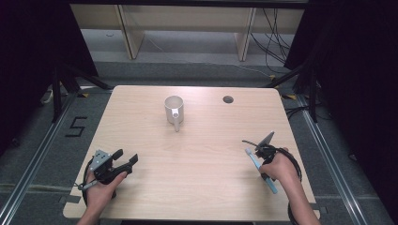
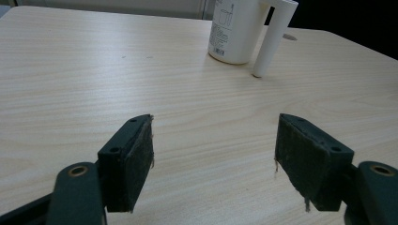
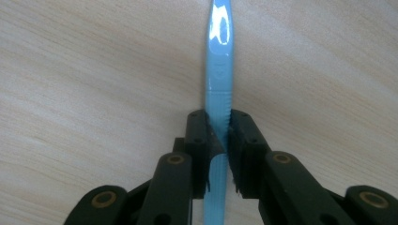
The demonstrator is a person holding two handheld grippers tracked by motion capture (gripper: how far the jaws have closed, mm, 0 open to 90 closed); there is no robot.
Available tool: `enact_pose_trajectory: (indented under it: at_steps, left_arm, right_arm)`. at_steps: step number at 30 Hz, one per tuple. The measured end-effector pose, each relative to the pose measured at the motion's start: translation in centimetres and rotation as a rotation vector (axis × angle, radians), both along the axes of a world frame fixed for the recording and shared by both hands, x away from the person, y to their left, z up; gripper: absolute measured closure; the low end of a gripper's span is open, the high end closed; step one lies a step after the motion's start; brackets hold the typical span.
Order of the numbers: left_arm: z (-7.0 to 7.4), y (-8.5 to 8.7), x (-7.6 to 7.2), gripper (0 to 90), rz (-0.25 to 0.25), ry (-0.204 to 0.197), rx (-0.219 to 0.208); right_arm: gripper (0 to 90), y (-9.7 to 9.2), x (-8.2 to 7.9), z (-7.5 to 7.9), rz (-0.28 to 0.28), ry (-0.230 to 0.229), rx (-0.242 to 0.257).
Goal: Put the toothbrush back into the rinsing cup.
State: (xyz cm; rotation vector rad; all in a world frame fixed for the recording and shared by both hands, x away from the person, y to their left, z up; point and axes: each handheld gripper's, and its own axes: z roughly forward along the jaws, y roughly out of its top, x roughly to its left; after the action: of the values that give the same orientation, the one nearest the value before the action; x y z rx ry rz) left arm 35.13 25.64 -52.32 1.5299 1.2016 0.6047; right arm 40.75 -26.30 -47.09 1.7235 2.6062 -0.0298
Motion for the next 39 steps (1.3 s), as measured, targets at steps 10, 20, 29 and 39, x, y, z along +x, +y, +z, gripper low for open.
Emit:
enact_pose_trajectory:
  at_steps: [10, 20, 29, 39]
  left_arm:
    - [0.0, 0.0, 0.0, 27.8, -0.001, 0.003, 0.002]
    - [0.0, -0.1, 0.0, 28.1, -0.001, -0.001, 0.011]
    - [0.0, -0.1, 0.0, 28.1, 0.001, 0.001, 0.008]
    - [0.0, -0.1, 0.0, 28.1, 0.000, 0.001, 0.009]
  right_arm:
    - [79.5, -0.2, 0.1, 0.1, -0.003, -0.002, -0.002]
    - [79.6, -0.5, -0.4, 1.9, -0.013, -0.065, 0.035]
    - [79.6, -0.5, -0.7, 2.6, -0.029, -0.108, 0.063]
    - [79.7, -0.4, -0.9, 3.2, -0.037, -0.146, 0.093]
